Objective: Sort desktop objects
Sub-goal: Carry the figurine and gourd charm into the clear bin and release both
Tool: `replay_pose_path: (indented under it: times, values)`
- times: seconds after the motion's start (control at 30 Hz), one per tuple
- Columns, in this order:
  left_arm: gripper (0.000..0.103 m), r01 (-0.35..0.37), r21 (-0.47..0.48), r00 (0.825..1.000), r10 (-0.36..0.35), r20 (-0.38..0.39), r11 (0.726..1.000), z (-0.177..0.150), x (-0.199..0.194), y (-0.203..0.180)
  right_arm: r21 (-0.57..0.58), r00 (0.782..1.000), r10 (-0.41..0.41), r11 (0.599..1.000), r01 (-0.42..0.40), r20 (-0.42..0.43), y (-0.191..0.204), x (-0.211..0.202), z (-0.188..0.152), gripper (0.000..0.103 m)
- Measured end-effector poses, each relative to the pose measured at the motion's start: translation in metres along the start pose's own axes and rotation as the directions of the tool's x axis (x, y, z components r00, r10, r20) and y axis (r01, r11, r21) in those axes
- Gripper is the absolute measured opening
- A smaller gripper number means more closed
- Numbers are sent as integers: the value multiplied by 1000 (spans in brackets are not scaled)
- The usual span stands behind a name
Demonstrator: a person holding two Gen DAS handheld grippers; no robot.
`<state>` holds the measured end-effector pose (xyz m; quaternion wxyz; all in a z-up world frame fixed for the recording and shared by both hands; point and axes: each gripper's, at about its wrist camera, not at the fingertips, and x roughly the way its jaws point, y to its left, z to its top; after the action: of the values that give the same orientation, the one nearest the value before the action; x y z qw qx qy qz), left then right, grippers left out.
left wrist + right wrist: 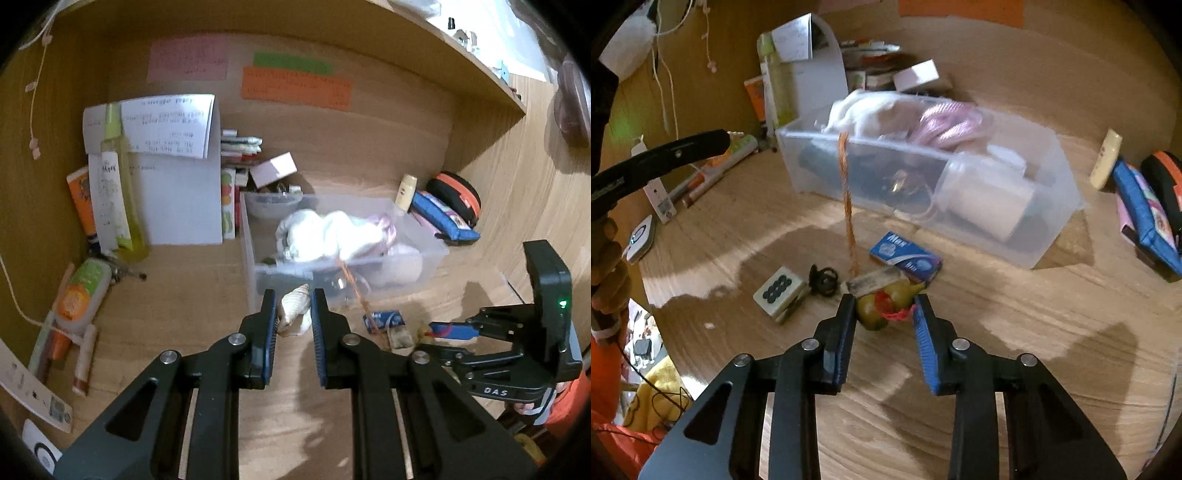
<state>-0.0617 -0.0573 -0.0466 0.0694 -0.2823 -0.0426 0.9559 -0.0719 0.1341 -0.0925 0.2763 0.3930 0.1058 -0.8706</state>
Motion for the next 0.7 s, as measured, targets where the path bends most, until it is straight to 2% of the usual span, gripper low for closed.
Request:
replay_pose_path:
  times: [0.27, 0.47, 0.7]
  values:
    - [17, 2, -2, 1000, -2, 20, 1000, 17, 7, -1, 42, 996, -28, 999, 25, 79, -20, -19, 10, 29]
    - [17, 8, -18, 1000, -7, 29, 1000, 30, 15, 0, 74, 987, -15, 997, 3, 161, -34, -39, 33, 29]
    - [17, 3, -1, 999, -3, 46, 1000, 48, 23, 1, 90, 974, -40, 996, 20, 222, -47, -51, 58, 29]
